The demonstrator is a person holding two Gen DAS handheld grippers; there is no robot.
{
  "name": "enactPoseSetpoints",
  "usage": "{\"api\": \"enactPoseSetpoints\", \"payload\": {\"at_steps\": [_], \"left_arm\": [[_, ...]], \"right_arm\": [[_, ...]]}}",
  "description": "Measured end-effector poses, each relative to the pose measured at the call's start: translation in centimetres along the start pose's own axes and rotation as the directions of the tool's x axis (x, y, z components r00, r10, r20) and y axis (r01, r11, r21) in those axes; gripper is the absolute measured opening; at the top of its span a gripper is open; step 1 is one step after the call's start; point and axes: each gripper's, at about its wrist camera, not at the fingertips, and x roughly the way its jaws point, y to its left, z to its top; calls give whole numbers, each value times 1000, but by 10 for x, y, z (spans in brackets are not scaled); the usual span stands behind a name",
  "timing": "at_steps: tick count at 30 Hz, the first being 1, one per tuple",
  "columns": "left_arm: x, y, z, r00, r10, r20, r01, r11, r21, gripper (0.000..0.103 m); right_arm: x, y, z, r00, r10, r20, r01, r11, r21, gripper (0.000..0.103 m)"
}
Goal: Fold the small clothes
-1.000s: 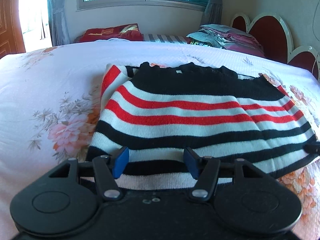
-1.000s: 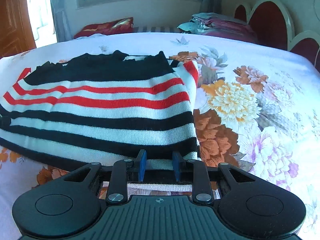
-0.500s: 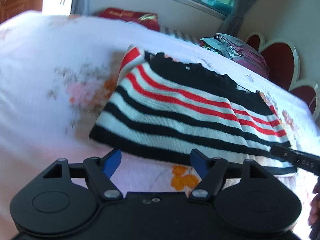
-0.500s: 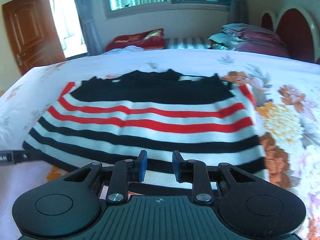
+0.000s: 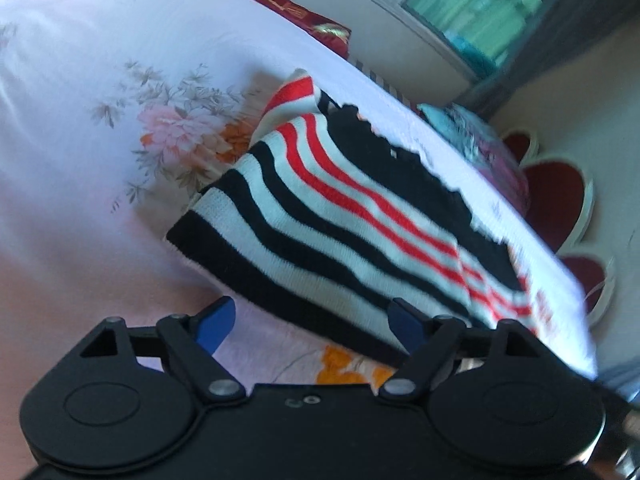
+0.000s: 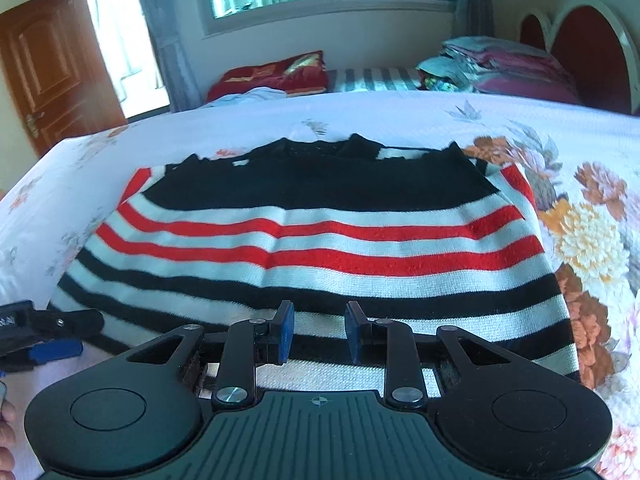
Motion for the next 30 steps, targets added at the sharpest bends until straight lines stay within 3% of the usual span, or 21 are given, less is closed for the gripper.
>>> {"api": "enactPoseSetpoints", "payload": {"at_steps": [8, 10, 14, 21, 22, 25, 30], "left_arm": [[23, 12, 16, 994, -87, 71, 95, 988, -123, 89], [29, 17, 19, 990, -103, 101, 117, 982, -151, 82], [39, 32, 22, 985, -100, 139, 131, 963, -235, 35], [45, 41, 23, 980, -128, 152, 163, 956, -243, 22], [45, 41, 23, 980, -129, 155, 164, 955, -245, 21], [42, 40, 21, 978, -130, 165, 168, 955, -245, 16], [27, 27, 22, 974, -125, 188, 159, 971, -179, 14]], "right_arm": [[15, 0, 16, 1000, -20, 17, 19, 1000, 23, 32], [20, 2, 19, 999, -38, 21, 37, 999, 20, 44], [31, 6, 18, 997, -70, 20, 70, 998, 3, 47], [30, 9, 13, 995, -70, 65, 67, 997, 47, 47], [38, 12, 12, 996, -80, 31, 79, 997, 19, 47], [46, 22, 8, 993, -114, 34, 117, 988, -105, 47], [49, 22, 3, 992, -109, 59, 117, 981, -154, 47]]}}
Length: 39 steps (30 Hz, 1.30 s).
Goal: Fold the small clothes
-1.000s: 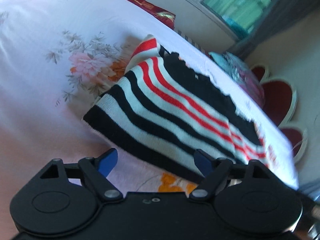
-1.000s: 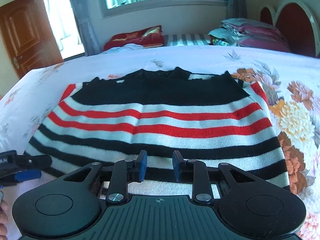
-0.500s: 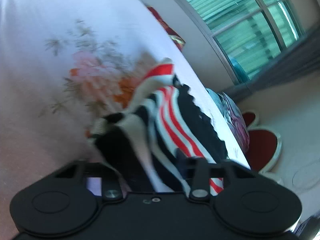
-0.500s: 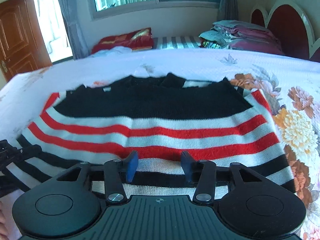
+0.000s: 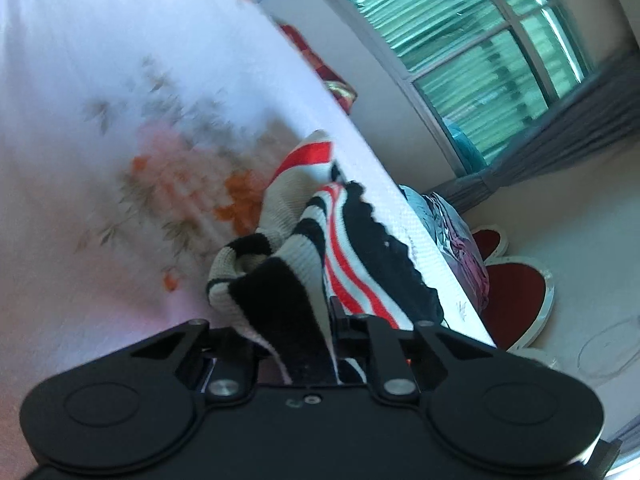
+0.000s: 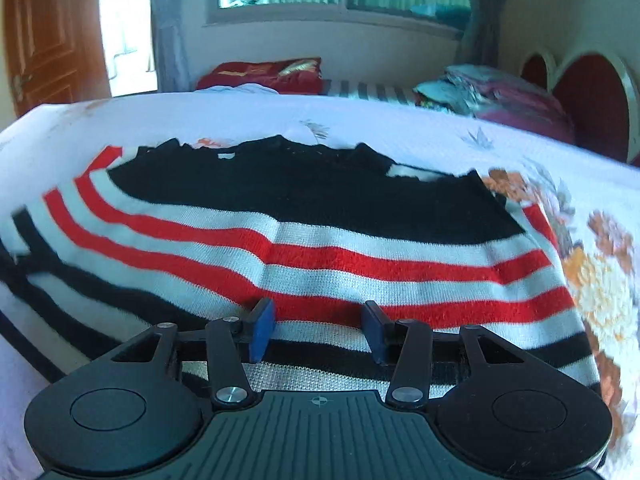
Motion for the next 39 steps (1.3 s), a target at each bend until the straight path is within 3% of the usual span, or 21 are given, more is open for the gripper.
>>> {"api": "enactPoseSetpoints", "payload": {"at_steps": [5, 8, 11, 15, 18, 20, 23, 25, 28, 30, 34, 36, 39], "left_arm": [[-13, -51, 1, 999, -26, 48, 17, 983, 183, 13], [-16, -94, -6, 997, -64, 50, 44, 943, 329, 13], [-13, -135, -19, 993, -114, 28, 89, 890, 447, 13], [1, -185, -55, 984, -170, -49, 168, 807, 566, 13], [20, -213, -98, 976, -177, -130, 219, 727, 651, 13], [35, -222, -133, 971, -146, -189, 238, 672, 701, 13], [48, -222, -183, 968, -59, -242, 233, 556, 798, 19], [47, -216, -200, 972, -22, -233, 212, 499, 840, 21], [37, -213, -206, 973, -21, -230, 215, 451, 866, 32], [32, -212, -205, 964, -25, -263, 248, 431, 868, 52], [10, -206, -208, 959, -36, -280, 270, 412, 870, 56], [-4, -202, -200, 963, -53, -263, 259, 442, 859, 56], [-20, -192, -176, 980, -48, -193, 191, 510, 839, 56]], "right_arm": [[0, 0, -6, 1000, 16, 27, -16, 1000, -18, 47], [-1, -12, 0, 997, 72, 18, -73, 997, 21, 48], [-14, -43, 5, 990, 136, 33, -140, 978, 156, 48], [-37, -94, 3, 989, 135, 57, -145, 958, 249, 48], [-52, -136, -4, 994, 96, 51, -107, 944, 312, 48], [-59, -162, -10, 997, 69, 39, -79, 930, 359, 48], [-70, -197, -18, 999, 48, 26, -54, 903, 426, 48], [-77, -216, -19, 996, 83, 44, -95, 875, 474, 48], [-84, -228, -13, 982, 167, 85, -187, 838, 513, 48], [-83, -222, -4, 969, 226, 103, -246, 817, 521, 48], [-61, -206, 8, 931, 358, 72, -340, 780, 526, 48], [-47, -198, 10, 929, 368, 34, -331, 788, 519, 48], [-27, -193, 9, 928, 373, -8, -311, 785, 535, 49]]}}
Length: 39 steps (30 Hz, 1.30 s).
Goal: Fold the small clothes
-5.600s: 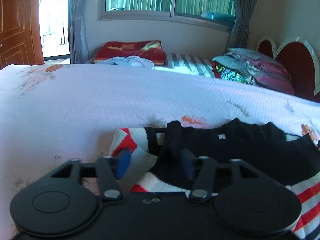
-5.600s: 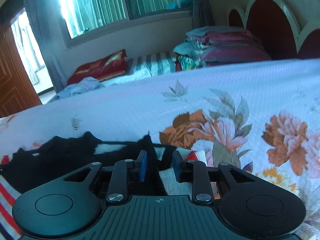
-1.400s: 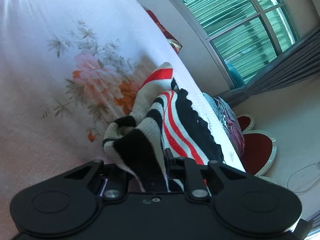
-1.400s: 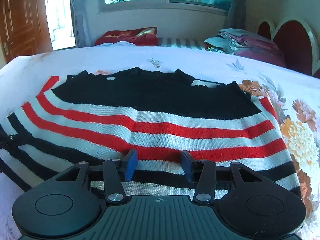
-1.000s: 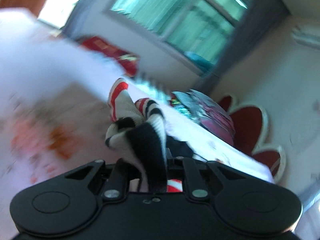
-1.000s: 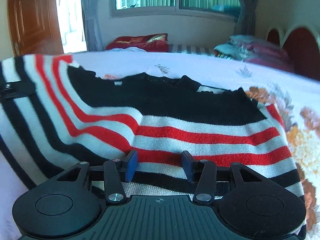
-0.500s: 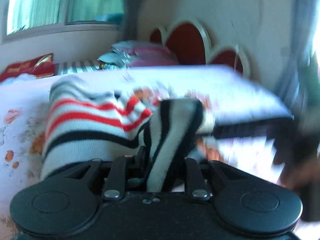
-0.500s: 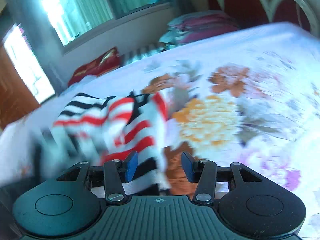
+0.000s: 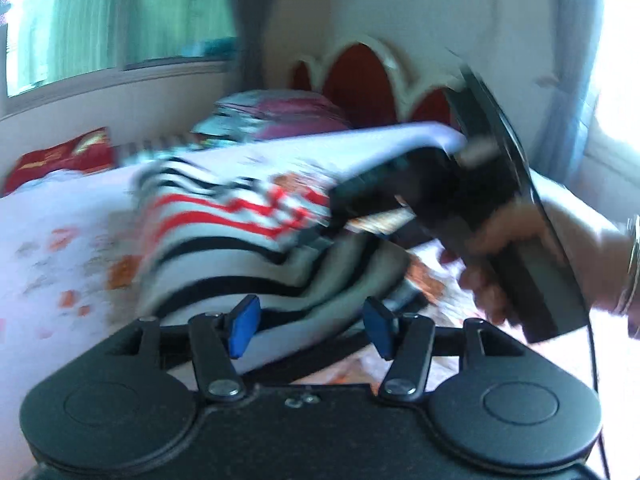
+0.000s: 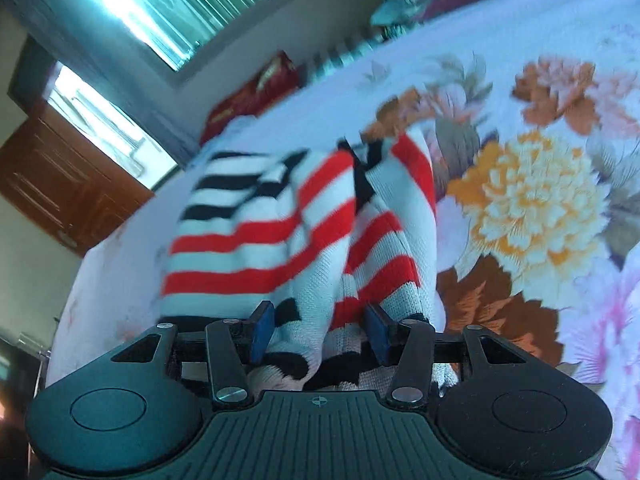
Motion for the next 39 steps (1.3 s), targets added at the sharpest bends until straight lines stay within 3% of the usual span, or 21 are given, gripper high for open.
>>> {"api": "enactPoseSetpoints", "payload": {"at_steps": [5, 8, 10, 13, 17, 19, 24, 26, 29, 31, 34, 39], "left_arm": [[-21, 47, 9, 991, 127, 30, -120, 976, -182, 56], [-13, 69, 15, 987, 161, 1, -155, 954, -256, 56], [0, 74, 19, 984, 173, -31, -174, 941, -290, 56], [11, 72, 21, 986, 162, -39, -166, 940, -299, 56], [21, 61, 24, 990, 138, -28, -140, 945, -297, 56], [28, 54, 24, 993, 115, -22, -117, 953, -280, 56], [46, 41, 19, 991, 128, -34, -132, 973, -192, 59], [47, 38, 20, 990, 132, -38, -137, 977, -163, 59], [47, 42, 23, 992, 118, -39, -123, 977, -175, 61], [52, 42, 22, 990, 129, -53, -135, 978, -156, 63], [54, 39, 21, 990, 134, -53, -139, 982, -127, 65], [40, 52, 21, 991, 118, -63, -127, 974, -187, 61]], "right_arm": [[16, 2, 4, 1000, 11, 6, -11, 1000, -16, 47], [19, 4, 3, 1000, 9, 18, -9, 999, -39, 25], [19, 4, 3, 999, 19, 32, -18, 999, -45, 23], [10, 17, 3, 995, -11, 98, 24, 991, -135, 20], [-16, 33, -1, 966, -63, 252, 132, 954, -268, 20], [-22, 30, -3, 957, -83, 277, 163, 946, -281, 20], [-3, -4, -19, 965, -158, 207, 199, 960, -194, 20], [-6, -6, -21, 961, -160, 226, 201, 964, -171, 20], [-19, 7, -22, 936, -176, 303, 246, 946, -210, 20], [-7, 0, -20, 948, -200, 246, 248, 952, -181, 20], [-5, -10, -22, 945, -209, 253, 247, 960, -131, 20], [-24, -11, -20, 962, -166, 215, 186, 980, -76, 27]]}}
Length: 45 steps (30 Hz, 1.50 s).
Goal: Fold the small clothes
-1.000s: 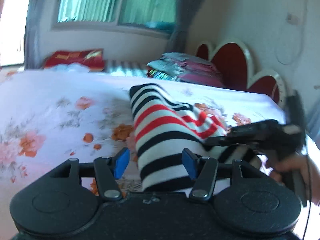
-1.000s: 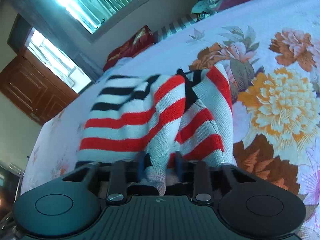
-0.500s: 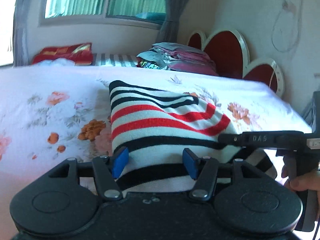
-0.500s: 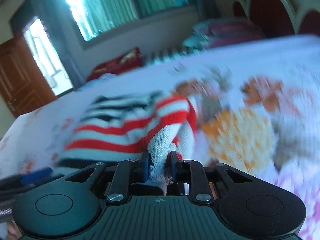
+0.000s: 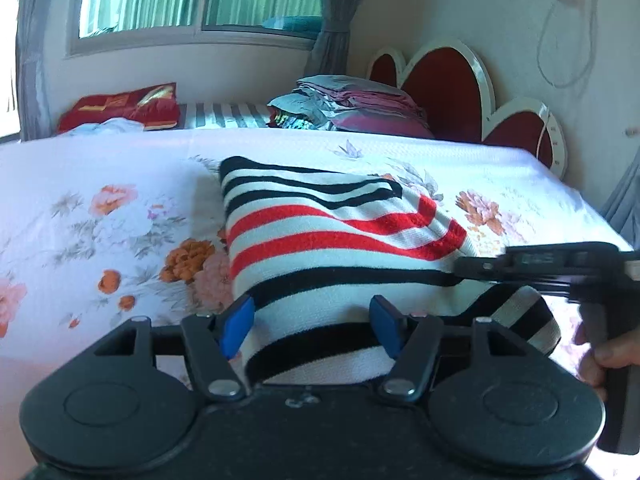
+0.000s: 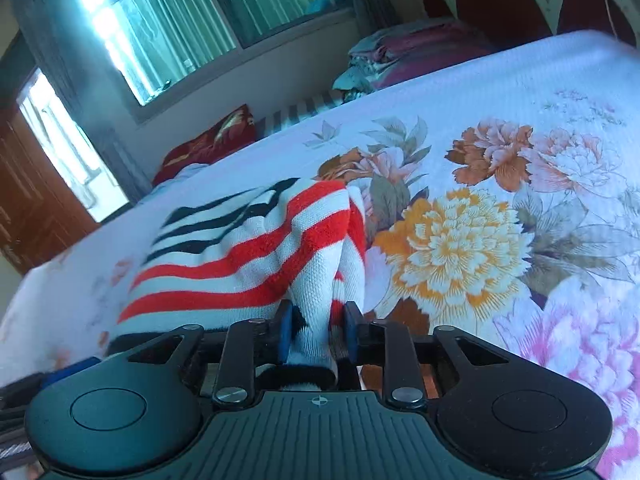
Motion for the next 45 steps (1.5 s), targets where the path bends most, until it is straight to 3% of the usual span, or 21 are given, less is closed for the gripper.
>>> {"api": "enactPoseSetpoints", "payload": {"at_steps": [6, 10, 13, 14, 15, 18, 22, 26, 33, 38, 45], "left_arm": [[-25, 16, -6, 1000, 16, 20, -16, 1000, 2, 60], [-25, 20, -16, 1000, -4, -19, 5, 1000, 14, 60], [-18, 21, -22, 999, -15, -44, 14, 1000, -8, 60], [-15, 20, -23, 998, -6, -54, 6, 1000, -5, 60], [-13, 20, -24, 998, -5, -56, 5, 1000, 4, 60], [-9, 20, -25, 998, -10, -63, 12, 1000, 19, 60], [-9, 23, -24, 997, -19, -72, 20, 1000, 22, 60], [-12, 23, -18, 997, -22, -77, 23, 1000, 21, 59], [-20, 29, 5, 999, -31, -36, 30, 999, -22, 59], [-1, 31, 28, 999, -6, -33, 5, 1000, -31, 59], [37, 46, 52, 998, 35, -47, -40, 993, -114, 59]], "right_arm": [[-43, -3, -6, 999, 41, -18, -41, 999, 4, 31], [-58, 0, -19, 997, 65, -44, -65, 998, 5, 31], [-55, 2, -36, 998, 21, -66, -21, 1000, 3, 29], [-55, 0, -40, 998, 8, -70, -7, 1000, 15, 20], [-54, -1, -44, 997, -6, -72, 8, 1000, 26, 18], [-54, -10, -51, 996, -42, -74, 45, 998, 40, 17], [-50, -21, -58, 995, -26, -98, 35, 995, 92, 19], [-57, -15, -51, 991, -52, -124, 62, 995, 75, 31], [-71, 1, -19, 999, -8, -35, 9, 999, 42, 31], [-37, 2, 12, 999, -2, -33, 5, 998, 66, 31], [25, -10, 47, 997, 26, -75, -15, 990, 138, 32]]}}
